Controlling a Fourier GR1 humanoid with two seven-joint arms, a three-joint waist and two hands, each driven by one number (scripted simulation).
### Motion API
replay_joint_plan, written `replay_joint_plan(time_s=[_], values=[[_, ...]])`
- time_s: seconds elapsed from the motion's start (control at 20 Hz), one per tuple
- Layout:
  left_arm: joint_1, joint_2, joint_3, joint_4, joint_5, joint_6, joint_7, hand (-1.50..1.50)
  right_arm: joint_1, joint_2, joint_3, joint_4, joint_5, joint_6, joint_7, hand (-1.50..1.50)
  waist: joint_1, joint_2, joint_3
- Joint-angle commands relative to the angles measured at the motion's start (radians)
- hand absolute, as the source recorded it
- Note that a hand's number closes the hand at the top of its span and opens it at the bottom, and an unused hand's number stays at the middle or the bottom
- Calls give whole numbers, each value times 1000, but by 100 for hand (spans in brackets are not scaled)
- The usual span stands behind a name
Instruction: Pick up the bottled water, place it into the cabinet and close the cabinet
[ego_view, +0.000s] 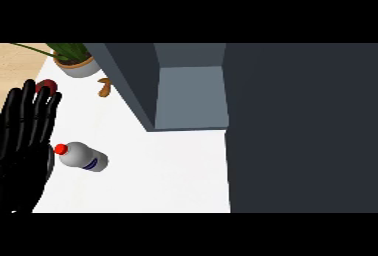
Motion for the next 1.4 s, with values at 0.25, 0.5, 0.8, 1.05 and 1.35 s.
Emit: replay_joint_plan(time_s=[0.25, 0.5, 0.8, 1.05, 1.35], values=[[7, 139, 48, -32, 286, -313, -68, -150, 114, -8, 62, -133, 16, 63, -24, -150, 25, -8, 0], [188, 48, -7, 42, 454, -212, 232, -150, 267, 106, 145, -103, -278, 100, 164, -150, 25, -10, 2], [284, 119, 111, -92, 595, -239, 321, -150, 384, 79, 132, -271, -352, 119, 221, -150, 29, -7, 2], [419, 104, 160, -44, 623, -397, 243, -150, 447, 78, 103, -214, -390, 186, 142, -150, 32, -7, 2], [449, 112, 247, 1, 649, -515, 205, -150, 481, 96, 115, -139, -322, 231, 25, -150, 33, -7, 2]])
